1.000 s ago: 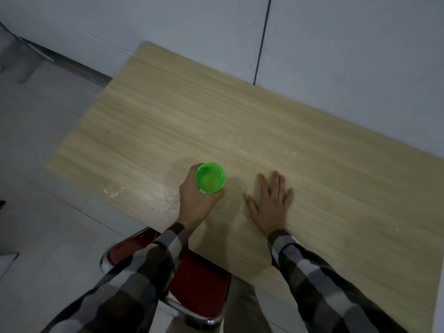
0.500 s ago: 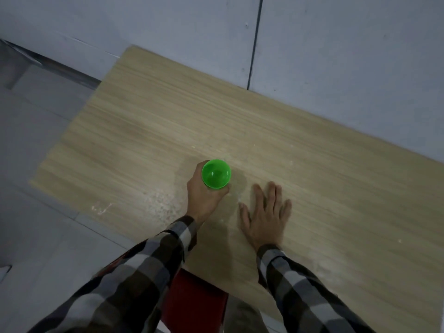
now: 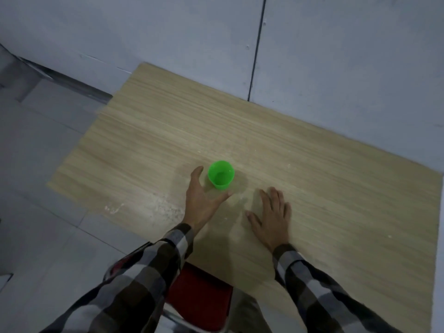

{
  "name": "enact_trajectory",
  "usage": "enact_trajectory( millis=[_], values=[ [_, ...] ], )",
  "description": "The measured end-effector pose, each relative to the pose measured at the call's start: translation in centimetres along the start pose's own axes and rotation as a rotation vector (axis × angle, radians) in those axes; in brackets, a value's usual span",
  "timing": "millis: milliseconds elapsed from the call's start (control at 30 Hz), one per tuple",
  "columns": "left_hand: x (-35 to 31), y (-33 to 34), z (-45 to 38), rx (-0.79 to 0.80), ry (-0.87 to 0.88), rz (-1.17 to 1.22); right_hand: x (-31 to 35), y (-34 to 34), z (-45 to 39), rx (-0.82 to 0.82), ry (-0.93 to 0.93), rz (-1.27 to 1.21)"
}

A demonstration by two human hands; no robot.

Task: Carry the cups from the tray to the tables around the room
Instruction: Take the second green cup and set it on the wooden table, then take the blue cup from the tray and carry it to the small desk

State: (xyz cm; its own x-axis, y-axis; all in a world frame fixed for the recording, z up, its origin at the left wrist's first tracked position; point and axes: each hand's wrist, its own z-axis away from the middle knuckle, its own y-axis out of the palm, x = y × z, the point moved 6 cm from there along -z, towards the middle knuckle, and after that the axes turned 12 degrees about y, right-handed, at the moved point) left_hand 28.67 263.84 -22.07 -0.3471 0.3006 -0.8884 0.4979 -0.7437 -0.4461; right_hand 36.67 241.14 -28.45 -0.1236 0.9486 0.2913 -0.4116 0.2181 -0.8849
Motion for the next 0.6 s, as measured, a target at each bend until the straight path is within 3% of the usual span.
enact_trajectory(
  millis=[133, 333, 600],
  values=[
    [-3.0, -2.8, 3.3, -0.002, 0.056, -0.06, -1.1, -2.9, 3.8, 0.045, 0.093, -0.116],
    [-6.1, -5.4, 9.5, 0.045, 0.098, -0.058, -2.2, -8.4, 11.6, -0.031, 0.125, -0.233],
    [-9.3, -4.3, 17.3, 0.059, 0.165, -0.048, -5.2, -13.2, 16.8, -0.107, 0.048, -0.302]
  ],
)
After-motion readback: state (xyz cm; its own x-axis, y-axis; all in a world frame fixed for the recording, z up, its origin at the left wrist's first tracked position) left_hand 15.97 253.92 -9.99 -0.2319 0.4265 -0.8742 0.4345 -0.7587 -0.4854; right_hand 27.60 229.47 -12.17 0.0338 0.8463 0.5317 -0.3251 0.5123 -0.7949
